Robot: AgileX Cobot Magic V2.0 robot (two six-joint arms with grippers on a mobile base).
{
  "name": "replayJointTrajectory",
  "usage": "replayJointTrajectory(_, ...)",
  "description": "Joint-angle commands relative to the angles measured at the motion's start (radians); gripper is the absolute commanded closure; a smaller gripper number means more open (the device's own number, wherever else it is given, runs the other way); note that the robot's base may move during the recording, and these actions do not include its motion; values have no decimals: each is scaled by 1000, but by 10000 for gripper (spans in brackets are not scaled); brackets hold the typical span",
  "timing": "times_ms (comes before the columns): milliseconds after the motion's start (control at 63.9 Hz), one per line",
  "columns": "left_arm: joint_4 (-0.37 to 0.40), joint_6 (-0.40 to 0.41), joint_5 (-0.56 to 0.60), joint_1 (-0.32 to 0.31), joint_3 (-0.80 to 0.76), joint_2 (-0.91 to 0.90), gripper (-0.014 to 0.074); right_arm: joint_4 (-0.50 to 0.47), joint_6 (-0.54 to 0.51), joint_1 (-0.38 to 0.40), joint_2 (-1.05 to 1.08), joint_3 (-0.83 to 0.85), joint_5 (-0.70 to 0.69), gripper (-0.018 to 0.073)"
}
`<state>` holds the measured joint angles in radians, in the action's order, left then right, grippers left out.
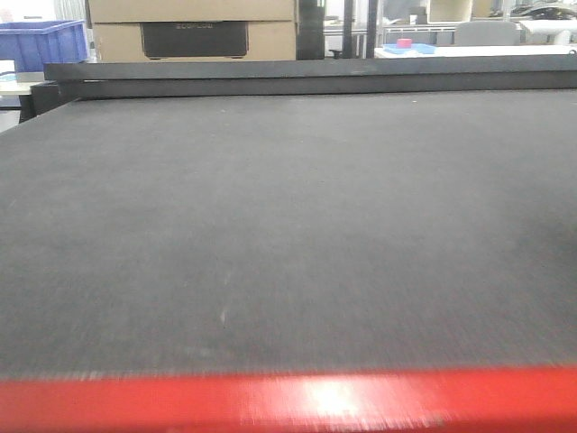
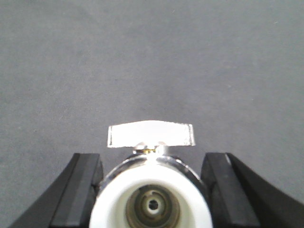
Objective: Place valve from conveyor to right shelf box
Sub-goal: 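Drive the base away from the conveyor toward the shelf of blue bins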
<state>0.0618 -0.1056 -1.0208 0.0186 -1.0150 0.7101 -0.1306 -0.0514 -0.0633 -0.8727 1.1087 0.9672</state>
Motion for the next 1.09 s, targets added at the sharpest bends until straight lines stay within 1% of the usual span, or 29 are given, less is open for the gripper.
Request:
replayJointTrajectory(0,12,4,88,-5,-6,-7,707,1,1,2,10,8,-105,727)
replayJointTrajectory(203,12,4,133,-5,-6,-7,707,1,1,2,10,8,-167,727)
replayJointTrajectory(313,12,4,149,-5,-6,-7,707,1,1,2,10,8,-169,727)
replayJointTrajectory(1079,12,4,149,-5,-6,-7,707,1,1,2,10,8,-169,727)
